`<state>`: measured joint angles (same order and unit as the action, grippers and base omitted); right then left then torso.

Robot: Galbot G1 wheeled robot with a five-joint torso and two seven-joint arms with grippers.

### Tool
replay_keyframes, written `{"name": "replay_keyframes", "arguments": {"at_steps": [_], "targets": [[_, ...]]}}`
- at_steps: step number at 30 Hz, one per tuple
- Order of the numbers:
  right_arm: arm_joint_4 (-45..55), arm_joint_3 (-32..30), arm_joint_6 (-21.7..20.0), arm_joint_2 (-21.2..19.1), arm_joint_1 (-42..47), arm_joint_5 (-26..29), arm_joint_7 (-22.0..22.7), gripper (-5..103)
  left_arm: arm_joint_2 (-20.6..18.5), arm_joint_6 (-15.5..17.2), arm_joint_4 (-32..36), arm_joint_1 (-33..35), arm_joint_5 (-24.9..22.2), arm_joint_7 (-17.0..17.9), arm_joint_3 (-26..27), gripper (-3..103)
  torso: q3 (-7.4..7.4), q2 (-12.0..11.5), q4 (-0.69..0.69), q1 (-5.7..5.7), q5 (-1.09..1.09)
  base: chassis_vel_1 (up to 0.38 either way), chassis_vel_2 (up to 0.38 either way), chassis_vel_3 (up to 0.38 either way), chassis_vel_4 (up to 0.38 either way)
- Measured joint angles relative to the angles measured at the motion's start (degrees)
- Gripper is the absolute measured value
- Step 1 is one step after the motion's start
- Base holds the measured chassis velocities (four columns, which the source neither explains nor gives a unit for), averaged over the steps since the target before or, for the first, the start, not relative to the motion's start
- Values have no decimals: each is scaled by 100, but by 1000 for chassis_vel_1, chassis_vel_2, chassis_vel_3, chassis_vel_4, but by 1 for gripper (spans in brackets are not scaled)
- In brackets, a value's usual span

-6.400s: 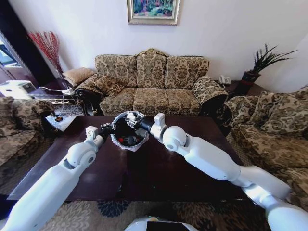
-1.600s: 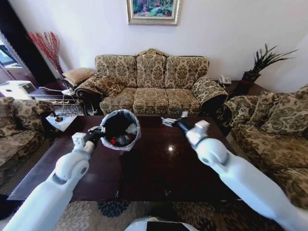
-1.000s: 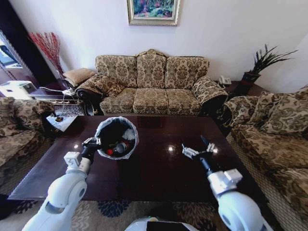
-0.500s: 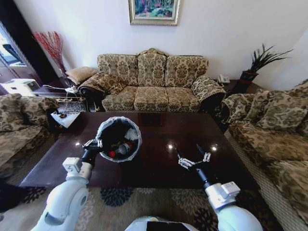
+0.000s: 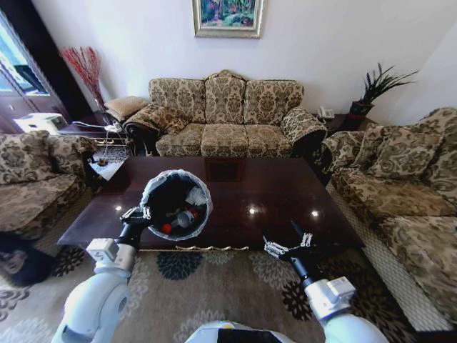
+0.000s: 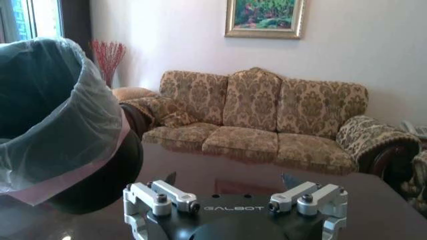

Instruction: Move to the front of the table and place the trash on the table into the trash bin.

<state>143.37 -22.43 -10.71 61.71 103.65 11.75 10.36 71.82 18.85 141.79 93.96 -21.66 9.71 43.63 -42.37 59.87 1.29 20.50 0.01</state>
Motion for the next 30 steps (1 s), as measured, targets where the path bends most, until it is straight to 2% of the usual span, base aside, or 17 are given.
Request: {"name": "replay_keyframes", "arguments": {"at_steps": [5, 9, 16, 23, 30], "targets": [[-7, 96, 122, 37, -45, -50, -57, 100, 12, 6, 20, 62, 7, 12, 35, 0, 1, 1, 3, -1, -4, 190, -209, -205, 220], [-106, 166, 242, 75, -89, -124, -128, 100, 1, 16, 34, 76, 6, 10, 37, 0, 3, 2, 0, -5, 0, 159, -177, -136, 182], [-204, 340, 250, 130, -111, -338, -92, 100, -48, 32, 30, 71, -2, 10, 39, 0, 0, 0, 1, 0, -2, 12, -33, -43, 25], [-323, 506, 271, 163, -174, -525, -49, 100, -56, 37, 10, 80, -7, 14, 54, 0, -1, -1, 1, 2, -2, 55, 109, -70, -116], [-364, 535, 271, 158, -213, -538, -55, 100, -82, 37, -3, 70, -28, 16, 104, 0, 1, -1, 2, -1, -2, 217, 168, -222, -177]]}}
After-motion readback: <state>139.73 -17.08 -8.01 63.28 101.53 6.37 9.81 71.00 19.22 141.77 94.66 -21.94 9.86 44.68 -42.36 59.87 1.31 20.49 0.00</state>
